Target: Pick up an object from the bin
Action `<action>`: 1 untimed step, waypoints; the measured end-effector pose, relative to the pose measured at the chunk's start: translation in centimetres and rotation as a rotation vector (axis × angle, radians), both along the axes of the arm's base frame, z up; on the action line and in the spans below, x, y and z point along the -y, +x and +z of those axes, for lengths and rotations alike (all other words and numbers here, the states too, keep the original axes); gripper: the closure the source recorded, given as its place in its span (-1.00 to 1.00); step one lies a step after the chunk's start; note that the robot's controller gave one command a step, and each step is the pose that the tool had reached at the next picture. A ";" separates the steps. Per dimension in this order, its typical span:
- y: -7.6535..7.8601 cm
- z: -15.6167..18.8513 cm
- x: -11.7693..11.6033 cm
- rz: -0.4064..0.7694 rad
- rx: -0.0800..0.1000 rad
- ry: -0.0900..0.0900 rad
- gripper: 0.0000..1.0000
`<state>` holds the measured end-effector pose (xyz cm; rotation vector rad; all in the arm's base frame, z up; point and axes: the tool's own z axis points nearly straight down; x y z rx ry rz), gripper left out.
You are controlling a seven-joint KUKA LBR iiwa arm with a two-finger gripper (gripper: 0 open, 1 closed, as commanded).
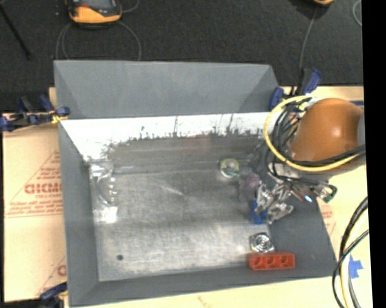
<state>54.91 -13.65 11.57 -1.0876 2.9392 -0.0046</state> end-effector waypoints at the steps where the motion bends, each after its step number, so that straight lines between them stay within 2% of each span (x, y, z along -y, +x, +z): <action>1: -0.8 13.4 -0.4 0.007 0.004 -0.003 1.00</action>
Offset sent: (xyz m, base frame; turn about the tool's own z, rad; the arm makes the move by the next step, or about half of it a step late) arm -0.0104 0.0046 0.1281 -0.0102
